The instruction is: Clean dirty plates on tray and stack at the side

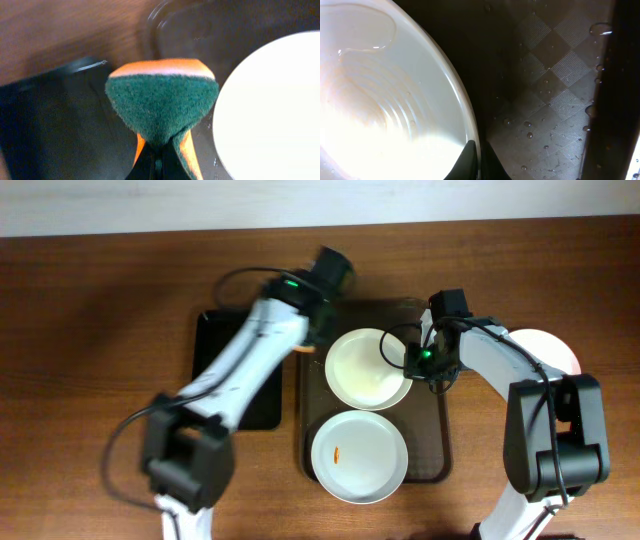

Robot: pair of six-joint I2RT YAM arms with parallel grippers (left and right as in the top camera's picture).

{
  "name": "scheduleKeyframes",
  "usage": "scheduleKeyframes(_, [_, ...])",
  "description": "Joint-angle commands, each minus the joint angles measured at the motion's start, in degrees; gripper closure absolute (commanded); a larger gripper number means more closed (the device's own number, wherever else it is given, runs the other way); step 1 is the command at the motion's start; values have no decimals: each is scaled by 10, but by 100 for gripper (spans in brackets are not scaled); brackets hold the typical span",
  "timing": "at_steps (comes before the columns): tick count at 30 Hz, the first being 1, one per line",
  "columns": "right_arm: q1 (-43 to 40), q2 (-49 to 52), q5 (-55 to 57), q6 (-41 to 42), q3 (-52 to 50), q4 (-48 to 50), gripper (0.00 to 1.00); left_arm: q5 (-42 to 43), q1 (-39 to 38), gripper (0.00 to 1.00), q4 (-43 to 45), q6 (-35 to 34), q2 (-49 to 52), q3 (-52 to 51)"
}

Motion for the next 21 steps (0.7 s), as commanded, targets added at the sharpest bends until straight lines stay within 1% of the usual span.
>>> scheduleKeyframes(1, [-5, 11, 40, -8, -4, -5, 96, 95, 100, 100, -59, -10, -93, 17])
scheduleKeyframes(4, [-5, 11, 40, -9, -4, -3, 96, 152, 192, 100, -120, -9, -100, 9])
scheduleKeyframes(7, [-5, 11, 39, -37, -4, 2, 96, 159, 236, 100, -110, -7, -100, -49])
scheduleKeyframes(8, [-5, 11, 39, -41, -4, 2, 96, 162, 241, 100, -94, -3, -100, -76])
scheduleKeyframes(10, [-5, 11, 39, -43, -4, 2, 96, 163, 240, 100, -36, 19, -100, -147])
scheduleKeyframes(11, [-5, 11, 39, -43, -4, 2, 96, 163, 240, 100, 9, 23, -100, -199])
scheduleKeyframes(14, [-5, 11, 39, -43, -4, 2, 96, 156, 240, 100, 119, 23, -100, -313])
scheduleKeyframes(17, [-5, 11, 39, -43, -4, 3, 96, 128, 240, 100, 183, 23, -100, -369])
scheduleKeyframes(18, [-5, 11, 39, -43, -4, 6, 96, 123, 240, 97, 192, 23, -100, -378])
scheduleKeyframes(19, [-5, 11, 39, -43, -4, 10, 95, 122, 240, 88, 195, 24, -100, -381])
scheduleKeyframes(21, [-5, 11, 36, -43, -4, 12, 95, 123, 240, 59, 193, 40, -102, -380])
